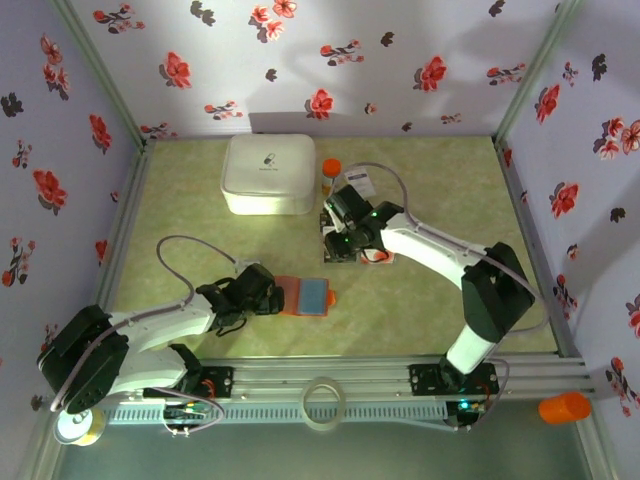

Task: Put the credit cards into the card holder
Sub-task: Rotate the storage box at the center of the table.

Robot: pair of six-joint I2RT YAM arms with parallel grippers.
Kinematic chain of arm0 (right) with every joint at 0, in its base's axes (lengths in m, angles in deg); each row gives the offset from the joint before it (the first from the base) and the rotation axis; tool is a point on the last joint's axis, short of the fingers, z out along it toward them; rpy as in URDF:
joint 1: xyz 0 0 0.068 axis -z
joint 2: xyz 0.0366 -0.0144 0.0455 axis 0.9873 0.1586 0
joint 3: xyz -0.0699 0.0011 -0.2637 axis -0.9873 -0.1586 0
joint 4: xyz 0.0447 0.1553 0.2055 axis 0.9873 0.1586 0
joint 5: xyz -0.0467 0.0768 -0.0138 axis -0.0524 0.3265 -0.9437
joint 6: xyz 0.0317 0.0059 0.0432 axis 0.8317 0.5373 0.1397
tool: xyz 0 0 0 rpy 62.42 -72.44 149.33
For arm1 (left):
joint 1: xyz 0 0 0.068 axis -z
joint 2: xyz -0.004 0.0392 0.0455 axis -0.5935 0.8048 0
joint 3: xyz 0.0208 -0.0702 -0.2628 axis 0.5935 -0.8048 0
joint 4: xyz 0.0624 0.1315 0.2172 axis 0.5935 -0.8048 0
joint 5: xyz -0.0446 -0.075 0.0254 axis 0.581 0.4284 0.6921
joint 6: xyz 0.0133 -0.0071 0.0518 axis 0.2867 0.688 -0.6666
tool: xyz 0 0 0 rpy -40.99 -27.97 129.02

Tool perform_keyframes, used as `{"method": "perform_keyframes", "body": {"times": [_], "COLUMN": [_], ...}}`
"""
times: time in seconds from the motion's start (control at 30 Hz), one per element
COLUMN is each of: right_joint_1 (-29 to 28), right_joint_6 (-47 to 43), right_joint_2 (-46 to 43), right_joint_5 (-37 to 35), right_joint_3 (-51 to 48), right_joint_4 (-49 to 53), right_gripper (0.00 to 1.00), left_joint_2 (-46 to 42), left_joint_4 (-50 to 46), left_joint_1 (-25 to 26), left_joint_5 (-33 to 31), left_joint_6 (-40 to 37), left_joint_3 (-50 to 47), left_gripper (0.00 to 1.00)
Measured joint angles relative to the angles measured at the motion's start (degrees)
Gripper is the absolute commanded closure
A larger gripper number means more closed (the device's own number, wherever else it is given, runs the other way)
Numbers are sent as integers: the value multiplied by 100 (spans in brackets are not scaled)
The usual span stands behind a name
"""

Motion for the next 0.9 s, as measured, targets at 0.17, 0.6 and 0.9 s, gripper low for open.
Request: {"method": "perform_keyframes", "body": {"times": [0.17,0.6,0.9], "right_joint_1": [-214,-553,-431], "right_joint_6": [9,225,380], "right_joint_2": [227,951,1488], "right_joint_5": [114,382,457], "right_joint_3": [122,50,175], "right_joint_4": [28,-221,-382], "right_gripper": [64,67,69], "left_joint_2": [0,0,0], "left_joint_4": [11,44,87], "left_joint_1": [-7,-7,-7], "left_joint_5": [0,0,2], "left_joint_6": [0,0,0], "left_joint_3": [0,0,0], "left_gripper": [5,5,5]}}
